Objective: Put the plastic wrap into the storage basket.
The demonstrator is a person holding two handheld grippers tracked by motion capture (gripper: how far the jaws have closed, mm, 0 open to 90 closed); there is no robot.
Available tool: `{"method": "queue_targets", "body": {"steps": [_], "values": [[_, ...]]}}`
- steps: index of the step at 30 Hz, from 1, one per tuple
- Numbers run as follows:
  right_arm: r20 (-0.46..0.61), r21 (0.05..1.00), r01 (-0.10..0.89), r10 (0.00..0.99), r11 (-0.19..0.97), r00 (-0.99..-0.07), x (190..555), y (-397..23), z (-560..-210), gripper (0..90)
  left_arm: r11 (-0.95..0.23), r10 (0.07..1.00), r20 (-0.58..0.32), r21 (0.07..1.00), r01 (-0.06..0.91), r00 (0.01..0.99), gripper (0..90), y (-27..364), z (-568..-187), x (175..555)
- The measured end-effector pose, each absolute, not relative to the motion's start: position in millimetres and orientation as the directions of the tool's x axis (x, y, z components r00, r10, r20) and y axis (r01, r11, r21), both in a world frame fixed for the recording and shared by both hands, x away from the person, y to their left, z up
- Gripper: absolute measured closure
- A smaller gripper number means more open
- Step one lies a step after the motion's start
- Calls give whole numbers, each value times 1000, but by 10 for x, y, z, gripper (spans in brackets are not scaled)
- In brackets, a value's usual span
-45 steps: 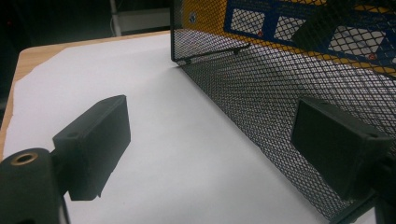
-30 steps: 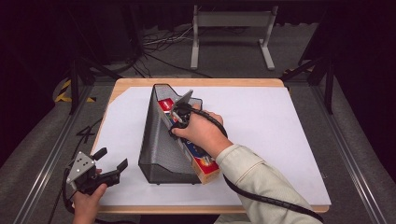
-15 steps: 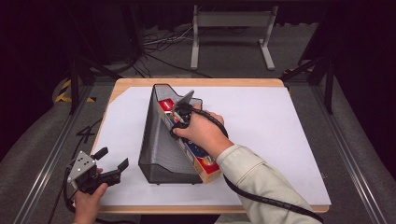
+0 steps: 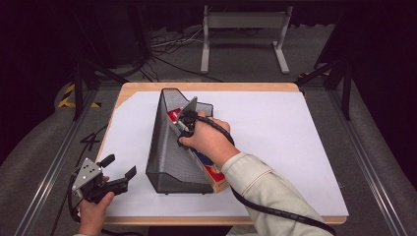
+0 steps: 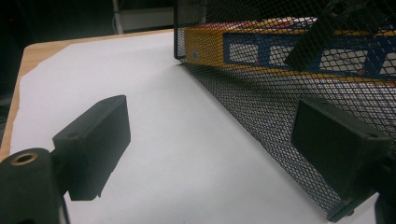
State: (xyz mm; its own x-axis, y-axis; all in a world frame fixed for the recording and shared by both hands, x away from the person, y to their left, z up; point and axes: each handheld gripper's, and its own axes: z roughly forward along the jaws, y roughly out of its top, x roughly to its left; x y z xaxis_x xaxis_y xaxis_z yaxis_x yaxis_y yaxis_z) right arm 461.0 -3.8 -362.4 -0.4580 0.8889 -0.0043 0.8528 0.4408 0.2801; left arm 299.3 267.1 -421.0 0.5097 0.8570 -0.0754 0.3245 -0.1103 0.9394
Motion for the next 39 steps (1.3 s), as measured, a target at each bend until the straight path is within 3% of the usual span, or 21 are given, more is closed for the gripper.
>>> {"method": "queue_targets", "body": {"steps": [6, 13, 21, 29, 39], "values": [[29, 334, 823, 867, 460, -497, 4596, -77, -3585, 253, -105, 856, -81, 939, 326, 511, 130, 2678, -4210, 2997], [49, 443, 761, 835, 474, -549, 4544, -208, -3433, 197, -106, 856, -81, 939, 326, 511, 130, 2666, -4209, 3007], [136, 625, 669, 788, 401, -600, 4409, -469, -3227, 196, -106, 851, -85, 938, 329, 519, 129, 2632, -4211, 3048], [117, 753, 524, 702, 399, -702, 4232, -711, -3061, 181, -113, 847, -75, 942, 317, 527, 127, 2577, -4201, 3097], [97, 820, 446, 679, 360, -727, 4107, -1060, -2947, 175, -117, 846, -71, 942, 315, 528, 124, 2564, -4197, 3112]]}}
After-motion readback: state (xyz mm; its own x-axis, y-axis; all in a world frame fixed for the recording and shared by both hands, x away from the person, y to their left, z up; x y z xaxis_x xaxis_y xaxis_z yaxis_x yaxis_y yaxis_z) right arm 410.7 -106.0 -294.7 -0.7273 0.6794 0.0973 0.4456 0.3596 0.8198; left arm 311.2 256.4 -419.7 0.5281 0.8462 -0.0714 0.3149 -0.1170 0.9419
